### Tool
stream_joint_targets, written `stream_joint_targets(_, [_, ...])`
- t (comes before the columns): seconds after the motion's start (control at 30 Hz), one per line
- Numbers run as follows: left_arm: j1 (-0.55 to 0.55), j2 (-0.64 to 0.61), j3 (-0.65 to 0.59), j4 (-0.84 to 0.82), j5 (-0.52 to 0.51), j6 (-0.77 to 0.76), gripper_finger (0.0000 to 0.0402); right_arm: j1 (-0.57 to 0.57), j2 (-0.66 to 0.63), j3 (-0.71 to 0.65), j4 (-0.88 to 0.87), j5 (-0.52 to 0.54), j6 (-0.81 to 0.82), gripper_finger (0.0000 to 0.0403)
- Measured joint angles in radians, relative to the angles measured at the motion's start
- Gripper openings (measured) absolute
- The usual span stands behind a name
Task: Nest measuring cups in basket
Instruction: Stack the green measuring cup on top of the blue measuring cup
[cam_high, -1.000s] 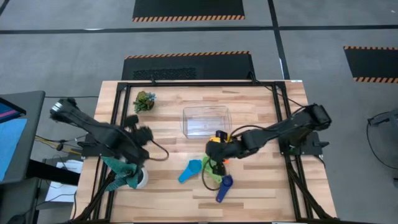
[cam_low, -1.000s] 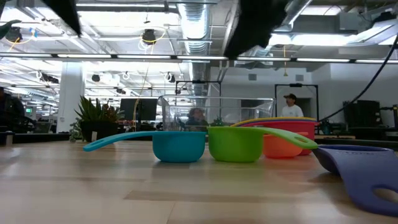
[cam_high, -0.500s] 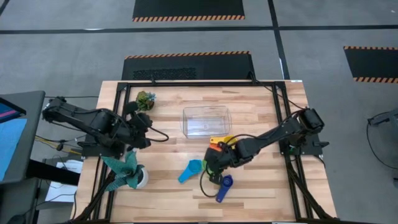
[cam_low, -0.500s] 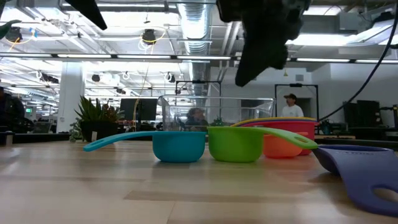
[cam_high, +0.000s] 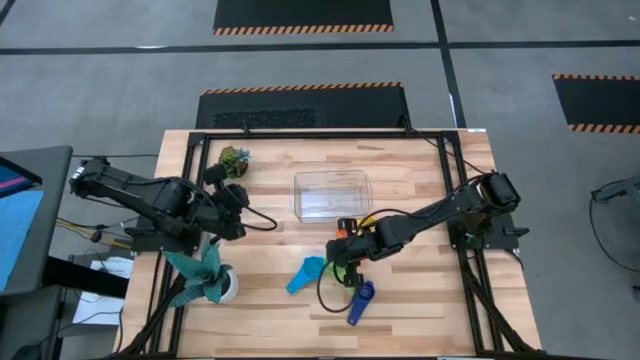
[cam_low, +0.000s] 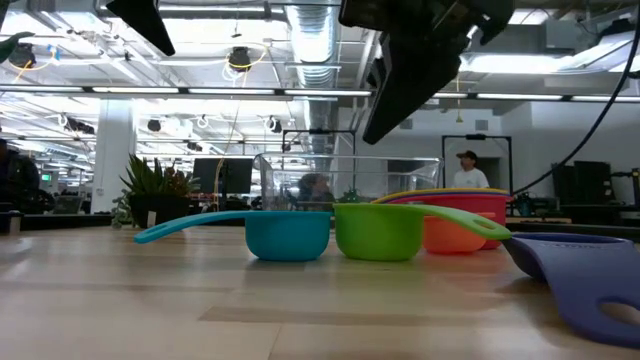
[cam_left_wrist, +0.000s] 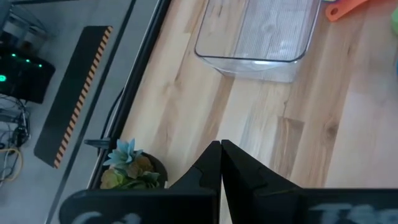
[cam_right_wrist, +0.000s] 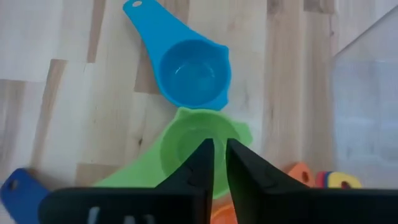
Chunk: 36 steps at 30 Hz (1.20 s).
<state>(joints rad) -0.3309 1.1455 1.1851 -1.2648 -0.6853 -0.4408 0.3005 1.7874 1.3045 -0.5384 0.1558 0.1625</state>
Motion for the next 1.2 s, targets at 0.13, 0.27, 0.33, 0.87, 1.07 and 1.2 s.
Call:
stream_joint_targets(0.13, [0.0, 0.017, 0.0, 0.0, 0.002, -0.005, 0.0, -0.027, 0.0, 0.0, -0.001, -0.004, 0.009, 0.0091])
stream_joint_targets(0.27, [0.0, 0.04, 0.0, 0.0, 0.009, -0.006, 0.0, -0.059, 0.0, 0.0, -0.003, -0.033, 0.021, 0.0131])
stream_joint_targets(0.33, [0.0, 0.055, 0.0, 0.001, 0.011, -0.008, 0.0, -0.073, 0.0, 0.0, -0.003, -0.054, 0.022, 0.0155])
stream_joint_targets(0.87, [0.001, 0.196, 0.0, 0.0, 0.035, 0.055, 0.0, -0.053, 0.0, 0.0, -0.036, -0.083, -0.531, 0.0228])
stream_joint_targets(1.07, [-0.009, 0.184, 0.0, -0.001, 0.042, 0.055, 0.0, -0.029, 0.0, 0.0, -0.103, -0.085, -0.643, 0.022])
stream_joint_targets(1.2, [-0.009, 0.171, 0.0, -0.003, 0.045, 0.049, 0.0, -0.021, 0.0, 0.0, -0.105, -0.086, -0.696, 0.0219])
